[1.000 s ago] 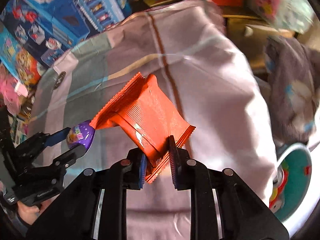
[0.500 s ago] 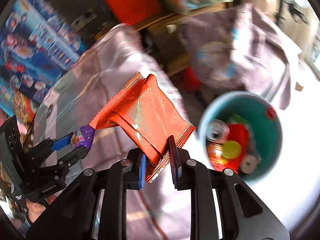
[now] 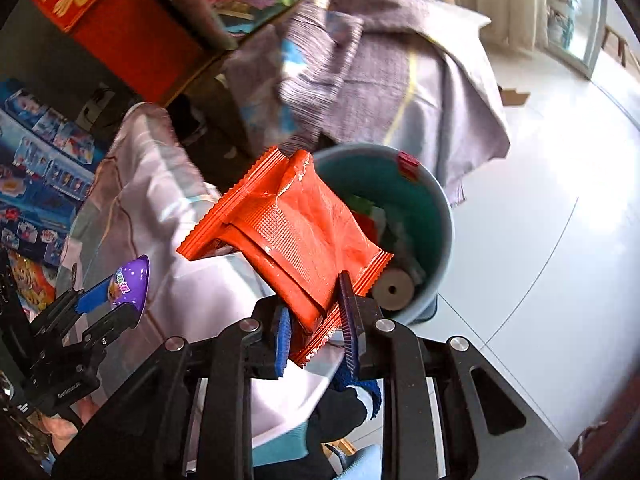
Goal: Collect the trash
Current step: 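Carry egg and packet over the teal bucket and open both tools to drop them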
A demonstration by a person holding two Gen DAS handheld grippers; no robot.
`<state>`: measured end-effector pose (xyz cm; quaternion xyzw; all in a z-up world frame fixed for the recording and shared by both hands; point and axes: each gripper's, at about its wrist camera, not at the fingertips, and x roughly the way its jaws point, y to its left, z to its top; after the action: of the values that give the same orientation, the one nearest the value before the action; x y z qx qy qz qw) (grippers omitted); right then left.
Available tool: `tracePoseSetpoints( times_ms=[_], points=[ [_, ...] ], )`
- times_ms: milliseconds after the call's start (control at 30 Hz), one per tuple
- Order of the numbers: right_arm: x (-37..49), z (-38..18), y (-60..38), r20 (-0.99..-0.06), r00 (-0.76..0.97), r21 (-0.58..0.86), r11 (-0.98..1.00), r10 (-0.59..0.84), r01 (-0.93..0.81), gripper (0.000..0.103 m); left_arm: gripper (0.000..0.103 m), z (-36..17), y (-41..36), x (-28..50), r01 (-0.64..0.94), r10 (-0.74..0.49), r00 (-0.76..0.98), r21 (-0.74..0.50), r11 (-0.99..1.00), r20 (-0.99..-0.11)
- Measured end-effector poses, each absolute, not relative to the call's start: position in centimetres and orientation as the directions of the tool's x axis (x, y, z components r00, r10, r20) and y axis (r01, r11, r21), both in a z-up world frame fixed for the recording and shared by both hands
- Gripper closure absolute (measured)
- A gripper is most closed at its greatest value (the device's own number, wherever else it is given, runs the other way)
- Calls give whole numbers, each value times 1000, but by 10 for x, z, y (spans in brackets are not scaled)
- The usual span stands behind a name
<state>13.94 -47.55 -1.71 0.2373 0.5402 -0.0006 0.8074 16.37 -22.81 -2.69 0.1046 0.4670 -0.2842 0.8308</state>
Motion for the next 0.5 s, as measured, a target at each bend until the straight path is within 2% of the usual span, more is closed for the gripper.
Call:
tracePoseSetpoints(
  times_ms=[233,267,300,500],
  points=[
    [152,-43,-493,-885,385,381,882,260,279,75,47,-48,-265,174,594,-355,356,-84,800,-865],
    [155,-48,-495,-889,379,375,883,256,284,71,47,-51,-269,176,597,-352,349,-84,798,-868],
    [157,-50,-496,-891,376,374,883,256,285,61,47,-53,-273,178,598,-350,344,-84,797,-871],
    [162,-62,-503,-892,368,382,875,264,299,43,46,-66,-290,187,609,-336,315,-82,789,-887]
  ],
)
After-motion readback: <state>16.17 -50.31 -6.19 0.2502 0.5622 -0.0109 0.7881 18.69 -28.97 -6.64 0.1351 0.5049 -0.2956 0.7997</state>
